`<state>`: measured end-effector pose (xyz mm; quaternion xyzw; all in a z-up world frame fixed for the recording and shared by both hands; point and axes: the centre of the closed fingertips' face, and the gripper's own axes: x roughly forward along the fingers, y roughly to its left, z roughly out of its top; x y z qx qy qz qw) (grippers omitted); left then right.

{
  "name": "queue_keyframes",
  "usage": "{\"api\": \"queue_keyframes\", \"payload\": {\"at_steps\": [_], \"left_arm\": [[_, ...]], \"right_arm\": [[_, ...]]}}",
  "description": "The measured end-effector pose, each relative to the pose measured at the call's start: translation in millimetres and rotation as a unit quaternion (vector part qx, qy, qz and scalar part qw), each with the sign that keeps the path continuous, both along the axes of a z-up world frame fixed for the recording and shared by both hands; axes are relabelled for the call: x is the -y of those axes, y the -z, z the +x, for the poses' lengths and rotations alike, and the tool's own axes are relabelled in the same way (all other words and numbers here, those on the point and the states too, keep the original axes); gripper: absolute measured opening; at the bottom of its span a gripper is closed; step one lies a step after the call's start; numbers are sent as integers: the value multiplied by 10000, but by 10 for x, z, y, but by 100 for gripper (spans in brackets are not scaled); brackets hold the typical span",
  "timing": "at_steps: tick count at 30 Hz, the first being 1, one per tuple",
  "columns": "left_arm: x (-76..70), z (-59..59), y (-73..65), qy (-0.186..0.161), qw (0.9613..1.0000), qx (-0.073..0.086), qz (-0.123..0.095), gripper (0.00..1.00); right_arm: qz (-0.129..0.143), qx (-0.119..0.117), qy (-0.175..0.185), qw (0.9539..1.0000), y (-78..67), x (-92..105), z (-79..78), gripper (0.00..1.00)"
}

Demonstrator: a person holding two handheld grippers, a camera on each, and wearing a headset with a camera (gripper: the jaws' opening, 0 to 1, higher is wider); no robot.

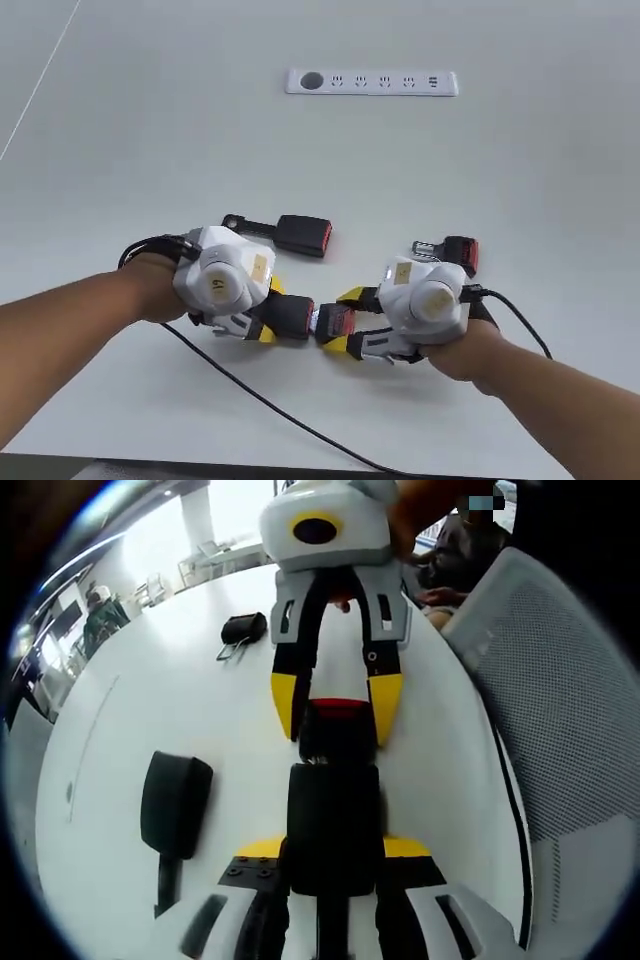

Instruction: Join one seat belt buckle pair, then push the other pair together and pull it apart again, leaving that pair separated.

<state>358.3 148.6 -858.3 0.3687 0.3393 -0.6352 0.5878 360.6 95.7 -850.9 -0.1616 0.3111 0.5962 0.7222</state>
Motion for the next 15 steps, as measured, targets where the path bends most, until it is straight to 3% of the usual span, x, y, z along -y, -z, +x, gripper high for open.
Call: {"api": "queue_keyframes", "payload": {"at_steps": [3, 15], "left_arm": [[-5, 0, -2, 28, 10000, -15, -12, 34], [-22, 10, -26, -82, 9985, -121, -535, 33]], "right_arm": [[-4, 43, -27, 10000, 6, 10, -16, 33], [140, 324, -129, 9993, 10, 23, -56, 33]]}}
